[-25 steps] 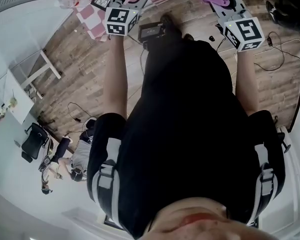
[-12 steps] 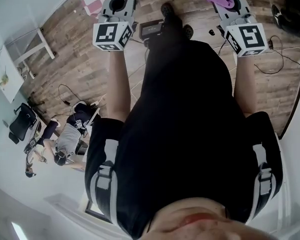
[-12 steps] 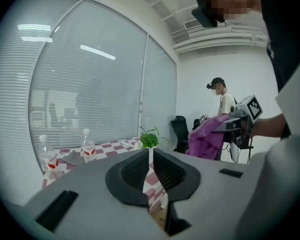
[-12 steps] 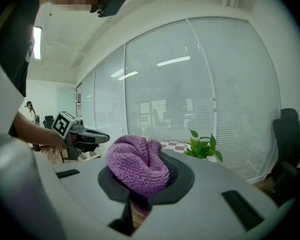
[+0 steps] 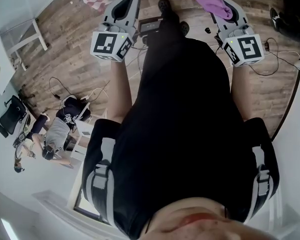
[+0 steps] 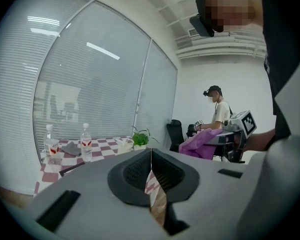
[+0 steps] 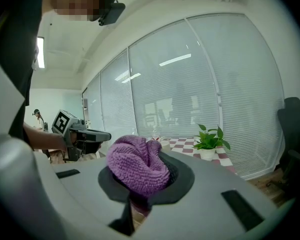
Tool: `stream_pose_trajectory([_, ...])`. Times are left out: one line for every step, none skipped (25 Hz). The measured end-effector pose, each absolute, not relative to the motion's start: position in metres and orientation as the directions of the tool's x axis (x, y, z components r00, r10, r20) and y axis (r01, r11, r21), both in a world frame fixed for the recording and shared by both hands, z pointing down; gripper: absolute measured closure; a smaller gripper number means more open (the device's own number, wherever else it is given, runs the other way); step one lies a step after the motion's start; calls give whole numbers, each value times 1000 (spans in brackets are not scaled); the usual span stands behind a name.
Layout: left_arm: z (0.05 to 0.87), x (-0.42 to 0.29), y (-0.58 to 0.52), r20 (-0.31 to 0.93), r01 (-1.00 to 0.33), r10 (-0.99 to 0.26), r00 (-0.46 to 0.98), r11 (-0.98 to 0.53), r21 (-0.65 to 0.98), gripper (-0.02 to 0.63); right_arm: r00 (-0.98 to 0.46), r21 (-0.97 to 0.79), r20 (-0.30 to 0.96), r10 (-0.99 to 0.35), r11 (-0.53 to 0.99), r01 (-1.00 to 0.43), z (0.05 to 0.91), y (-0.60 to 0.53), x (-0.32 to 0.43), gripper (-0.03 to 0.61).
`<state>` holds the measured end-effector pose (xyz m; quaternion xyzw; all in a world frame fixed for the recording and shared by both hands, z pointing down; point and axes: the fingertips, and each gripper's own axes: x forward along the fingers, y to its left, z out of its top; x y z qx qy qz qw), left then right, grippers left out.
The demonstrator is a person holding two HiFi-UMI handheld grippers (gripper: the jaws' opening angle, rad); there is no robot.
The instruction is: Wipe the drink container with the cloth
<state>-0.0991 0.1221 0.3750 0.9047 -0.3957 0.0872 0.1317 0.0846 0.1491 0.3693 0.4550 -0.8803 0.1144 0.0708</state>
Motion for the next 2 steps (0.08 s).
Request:
stream_pose_trajectory([373,-97,125,257,-735,-690,676,-655,174,578,-575,-140,228,-786,558,-818,368,154,85,529])
stream_pose_trajectory([372,-94,127,251,-731,-688,681,-659,178,578,-573,-143,228,-787,555,-819,367,159,85,529])
